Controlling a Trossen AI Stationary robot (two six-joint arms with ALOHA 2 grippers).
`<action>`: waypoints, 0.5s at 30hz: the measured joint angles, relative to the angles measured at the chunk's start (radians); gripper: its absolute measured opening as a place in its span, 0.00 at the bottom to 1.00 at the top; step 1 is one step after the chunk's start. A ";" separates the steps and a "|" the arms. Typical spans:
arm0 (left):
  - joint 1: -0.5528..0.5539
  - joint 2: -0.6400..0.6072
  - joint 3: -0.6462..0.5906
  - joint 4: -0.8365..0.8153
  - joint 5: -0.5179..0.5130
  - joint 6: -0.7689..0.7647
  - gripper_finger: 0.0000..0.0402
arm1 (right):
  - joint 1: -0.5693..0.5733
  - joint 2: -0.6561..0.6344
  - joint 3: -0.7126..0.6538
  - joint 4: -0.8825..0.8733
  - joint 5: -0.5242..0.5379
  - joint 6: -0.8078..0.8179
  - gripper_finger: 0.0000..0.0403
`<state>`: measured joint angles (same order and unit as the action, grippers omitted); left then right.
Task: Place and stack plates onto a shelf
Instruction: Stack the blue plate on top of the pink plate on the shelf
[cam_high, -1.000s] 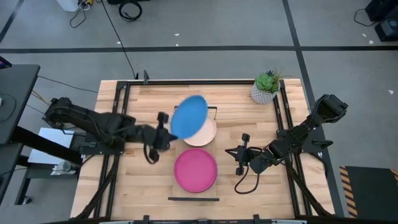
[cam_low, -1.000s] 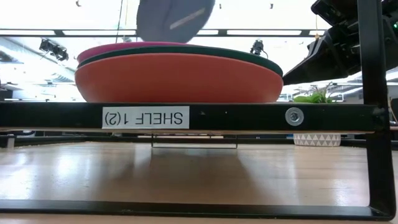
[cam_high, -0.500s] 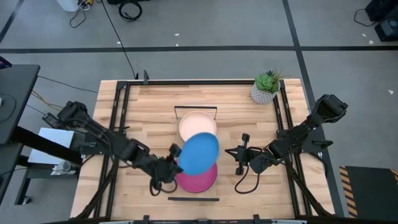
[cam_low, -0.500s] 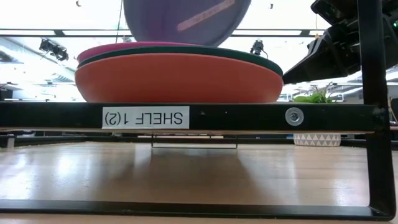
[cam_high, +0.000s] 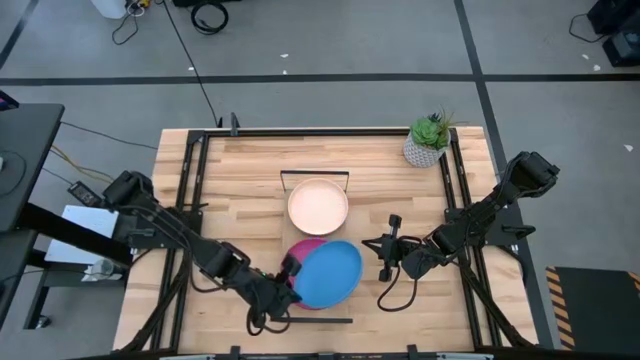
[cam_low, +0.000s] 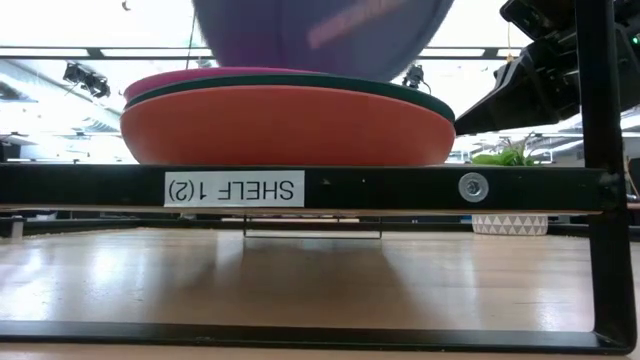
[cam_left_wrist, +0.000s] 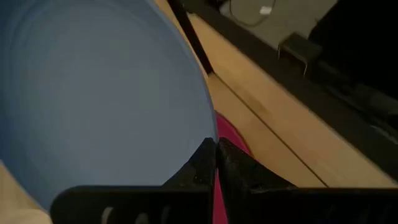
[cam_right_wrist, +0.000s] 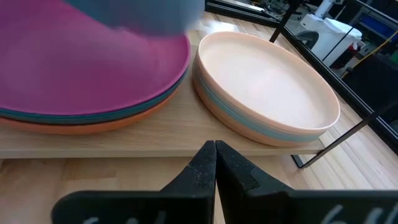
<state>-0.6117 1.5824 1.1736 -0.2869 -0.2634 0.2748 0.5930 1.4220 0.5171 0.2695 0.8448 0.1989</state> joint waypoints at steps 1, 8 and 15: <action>0.000 0.008 0.000 -0.005 0.000 -0.008 0.04 | 0.000 0.000 0.000 0.000 0.000 0.000 0.03; -0.033 0.020 0.000 -0.040 -0.032 -0.003 0.04 | 0.000 0.000 0.000 0.002 0.000 0.000 0.03; -0.055 0.019 0.000 -0.093 -0.119 -0.173 0.10 | 0.000 0.000 0.000 0.002 -0.001 0.000 0.03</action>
<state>-0.6670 1.6012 1.1736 -0.3800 -0.3824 0.1021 0.5930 1.4220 0.5171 0.2718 0.8440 0.1989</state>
